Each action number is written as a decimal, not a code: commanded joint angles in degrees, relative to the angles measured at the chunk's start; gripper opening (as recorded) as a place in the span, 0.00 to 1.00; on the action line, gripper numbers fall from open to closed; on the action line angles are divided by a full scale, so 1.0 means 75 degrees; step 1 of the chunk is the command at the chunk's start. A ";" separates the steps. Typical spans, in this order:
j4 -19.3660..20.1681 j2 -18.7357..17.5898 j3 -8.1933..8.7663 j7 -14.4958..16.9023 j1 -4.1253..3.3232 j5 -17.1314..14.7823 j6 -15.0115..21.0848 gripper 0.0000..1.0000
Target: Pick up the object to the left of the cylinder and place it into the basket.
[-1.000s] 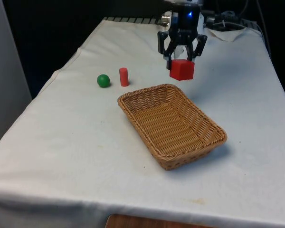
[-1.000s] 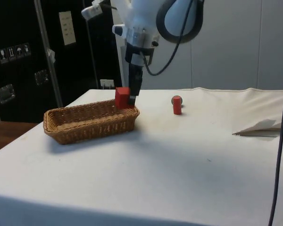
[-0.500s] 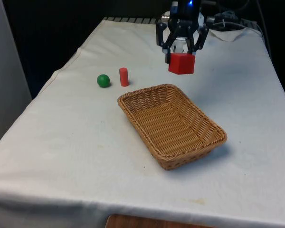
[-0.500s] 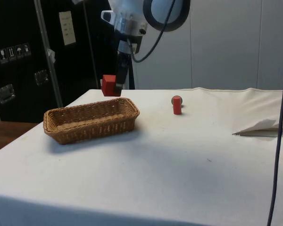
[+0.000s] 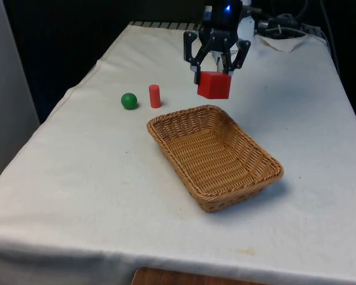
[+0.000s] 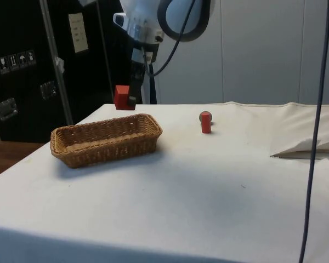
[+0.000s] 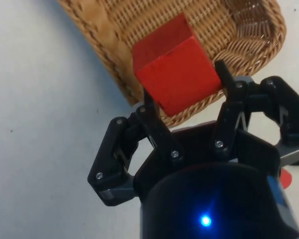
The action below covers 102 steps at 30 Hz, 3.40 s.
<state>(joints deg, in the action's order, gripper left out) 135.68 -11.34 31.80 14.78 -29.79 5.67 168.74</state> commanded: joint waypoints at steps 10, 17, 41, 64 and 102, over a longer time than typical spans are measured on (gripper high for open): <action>-0.0405 -0.1039 -0.0138 -0.0008 0.0107 -0.0328 0.0596 0.10; -0.0795 -0.1795 -0.0237 -0.0092 0.0160 -0.0504 0.0825 0.10; -0.1635 -0.3117 -0.0168 -0.0321 0.0046 -0.0772 0.0963 0.34; -0.1642 -0.2827 -0.0061 -0.0260 -0.0008 -0.0749 0.0787 1.00; -0.1727 -0.1299 0.0092 0.0107 -0.0038 -0.0672 -0.0160 1.00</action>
<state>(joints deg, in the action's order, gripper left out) 122.96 -21.54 31.86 15.70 -29.68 0.11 168.39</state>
